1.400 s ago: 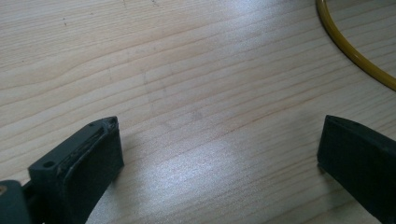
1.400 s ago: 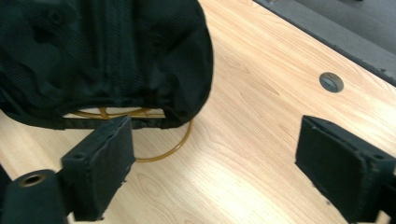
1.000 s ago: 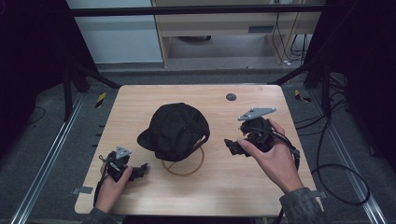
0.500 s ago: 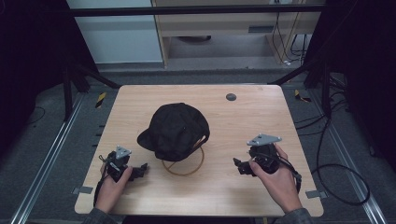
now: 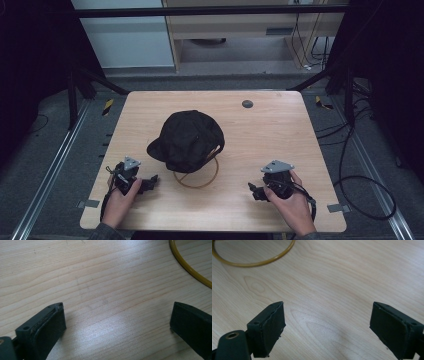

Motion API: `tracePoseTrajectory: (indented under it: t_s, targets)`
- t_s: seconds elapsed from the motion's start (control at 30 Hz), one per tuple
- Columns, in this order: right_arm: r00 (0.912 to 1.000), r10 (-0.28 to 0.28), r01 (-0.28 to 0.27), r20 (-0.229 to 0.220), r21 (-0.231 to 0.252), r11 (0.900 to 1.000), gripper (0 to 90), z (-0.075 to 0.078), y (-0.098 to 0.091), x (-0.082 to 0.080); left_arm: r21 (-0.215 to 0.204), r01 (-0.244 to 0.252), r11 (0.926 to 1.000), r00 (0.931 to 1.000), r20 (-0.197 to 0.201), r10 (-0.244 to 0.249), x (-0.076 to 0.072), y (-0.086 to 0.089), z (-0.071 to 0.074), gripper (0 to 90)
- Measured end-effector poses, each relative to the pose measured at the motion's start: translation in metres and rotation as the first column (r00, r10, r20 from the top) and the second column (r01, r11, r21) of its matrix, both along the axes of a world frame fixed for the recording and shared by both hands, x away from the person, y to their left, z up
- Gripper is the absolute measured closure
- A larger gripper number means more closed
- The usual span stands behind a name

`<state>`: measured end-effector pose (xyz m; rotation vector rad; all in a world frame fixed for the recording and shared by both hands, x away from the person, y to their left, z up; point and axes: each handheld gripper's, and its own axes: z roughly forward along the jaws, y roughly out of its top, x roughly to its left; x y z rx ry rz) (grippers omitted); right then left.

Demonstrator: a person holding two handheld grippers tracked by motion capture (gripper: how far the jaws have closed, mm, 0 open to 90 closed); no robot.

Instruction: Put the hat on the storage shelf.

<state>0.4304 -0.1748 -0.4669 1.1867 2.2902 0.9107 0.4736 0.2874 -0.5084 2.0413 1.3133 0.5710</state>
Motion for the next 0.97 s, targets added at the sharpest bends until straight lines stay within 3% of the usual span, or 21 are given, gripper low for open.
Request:
tracePoseTrajectory:
  t_s: [0.17,0.5,0.67,0.7,0.97]
  targets:
    - [0.9999,0.009,-0.009,-0.009,-0.002,1.0,12.1,-0.012,0.002,0.001,0.0,-0.001,1.0,1.0,0.001,0.001,0.0,0.0,0.0,0.0]
    - [0.9981,-0.061,0.061,-0.005,0.039,0.9973,10.0,-0.03,-0.004,0.011,0.0,-0.001,1.0,1.0,0.001,0.001,0.0,0.0,0.0,0.0]
    - [0.9965,-0.083,0.083,-0.01,0.035,0.9959,7.5,-0.042,-0.004,0.015,0.0,-0.001,1.0,1.0,0.001,0.001,0.0,0.0,0.0,0.0]
    - [0.9958,-0.091,0.091,0.003,0.065,0.9938,5.7,-0.045,-0.005,0.016,-0.001,0.001,1.0,1.0,0.0,-0.001,0.0,0.0,0.0,0.0]
    - [0.9951,-0.098,0.098,-0.006,0.065,0.993,3.6,-0.046,-0.004,0.017,0.002,0.01,0.9999,0.9999,-0.002,-0.01,0.001,0.0,0.0,0.0]
